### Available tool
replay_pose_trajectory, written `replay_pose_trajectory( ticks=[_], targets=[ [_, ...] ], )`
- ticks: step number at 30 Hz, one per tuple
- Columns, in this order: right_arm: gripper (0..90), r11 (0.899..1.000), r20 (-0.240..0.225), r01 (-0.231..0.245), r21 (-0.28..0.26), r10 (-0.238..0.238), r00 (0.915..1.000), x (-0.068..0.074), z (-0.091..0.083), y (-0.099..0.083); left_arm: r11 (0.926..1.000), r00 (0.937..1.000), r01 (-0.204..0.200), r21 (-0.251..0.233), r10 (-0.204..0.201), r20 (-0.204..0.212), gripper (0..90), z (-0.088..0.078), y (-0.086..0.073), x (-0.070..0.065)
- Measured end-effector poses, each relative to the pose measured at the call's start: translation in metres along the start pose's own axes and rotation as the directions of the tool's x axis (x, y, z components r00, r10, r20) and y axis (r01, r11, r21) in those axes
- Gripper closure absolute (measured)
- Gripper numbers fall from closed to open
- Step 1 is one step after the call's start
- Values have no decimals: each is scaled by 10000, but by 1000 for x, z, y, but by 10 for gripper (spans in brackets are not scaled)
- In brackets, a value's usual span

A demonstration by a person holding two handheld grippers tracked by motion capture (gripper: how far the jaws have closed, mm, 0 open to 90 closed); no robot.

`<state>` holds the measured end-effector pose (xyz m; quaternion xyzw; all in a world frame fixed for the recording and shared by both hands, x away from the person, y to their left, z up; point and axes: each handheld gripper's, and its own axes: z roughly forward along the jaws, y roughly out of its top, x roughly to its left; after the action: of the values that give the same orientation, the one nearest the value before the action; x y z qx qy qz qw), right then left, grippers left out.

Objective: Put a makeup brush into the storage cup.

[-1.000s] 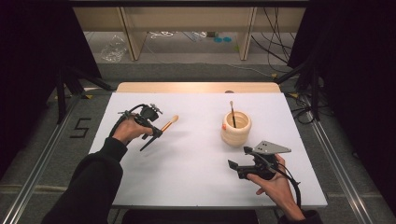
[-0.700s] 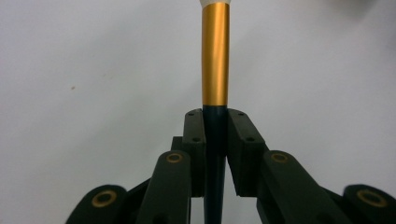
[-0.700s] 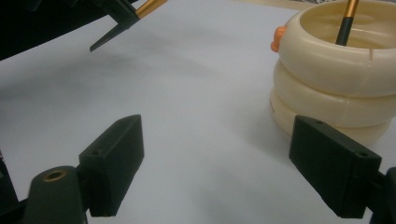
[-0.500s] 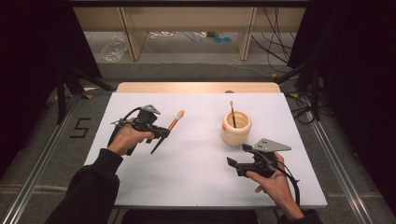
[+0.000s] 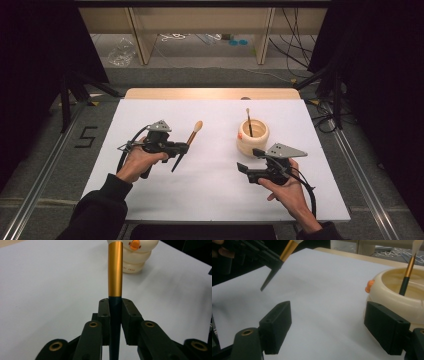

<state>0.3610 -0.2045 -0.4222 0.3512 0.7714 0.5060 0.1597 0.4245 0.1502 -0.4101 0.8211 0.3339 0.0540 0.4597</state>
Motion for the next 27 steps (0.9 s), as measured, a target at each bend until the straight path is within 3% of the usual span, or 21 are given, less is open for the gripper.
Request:
replay_pose_trajectory(
  ticks=[1, 6, 9, 10, 11, 14, 16, 21, 22, 23, 24, 27],
  targets=[
    [237, 9996, -184, -103, -269, 98, 9998, 1, 3, 1, 9999, 10000, -29, -169, 29, 8, 784, 0, 0, -4],
    [250, 9995, -247, 80, -316, -88, 9997, 3, 7, 8, 9981, 9995, -2, -615, 21, 303, 784, -3, 3, -15],
    [263, 9978, -584, -152, -647, 114, 9982, 6, 13, 13, 9964, 9988, -75, -842, 115, 475, 784, -4, 3, -24],
    [245, 9973, -403, -28, -729, -1, 9992, 8, 15, 17, 9947, 9994, -261, -994, 283, 216, 784, -4, 2, -30],
    [244, 9964, -279, 210, -820, -234, 9993, 11, 16, 19, 9941, 9989, -386, -1009, 409, 211, 784, -4, 2, -30],
    [259, 9950, -455, 323, -943, -367, 9983, 15, 16, 24, 9931, 9991, -367, -1116, 389, 172, 784, -4, -1, -36],
    [286, 9919, -930, 9, -1272, -128, 9956, 19, 20, 29, 9934, 9981, -421, -1066, 466, 400, 784, -2, -3, -40],
    [330, 9925, -1434, -274, -1193, 101, 9896, 22, 28, 31, 9935, 9983, -338, -1085, 388, 444, 785, 2, -8, -46],
    [350, 9911, -1746, -547, -1217, 329, 9841, 23, 31, 31, 9943, 9973, -300, -1027, 366, 631, 785, 2, -8, -46],
    [360, 9915, -1804, -569, -1172, 351, 9830, 23, 32, 32, 9932, 9978, -445, -1074, 496, 445, 785, 4, -9, -50],
    [369, 9898, -2001, -746, -1218, 491, 9785, 24, 35, 32, 9934, 9975, -430, -1063, 487, 520, 785, 4, -9, -51],
    [383, 9916, -2015, -663, -1112, 429, 9785, 26, 36, 34, 9928, 9971, -437, -1111, 503, 573, 785, 5, -9, -54]
  ],
)
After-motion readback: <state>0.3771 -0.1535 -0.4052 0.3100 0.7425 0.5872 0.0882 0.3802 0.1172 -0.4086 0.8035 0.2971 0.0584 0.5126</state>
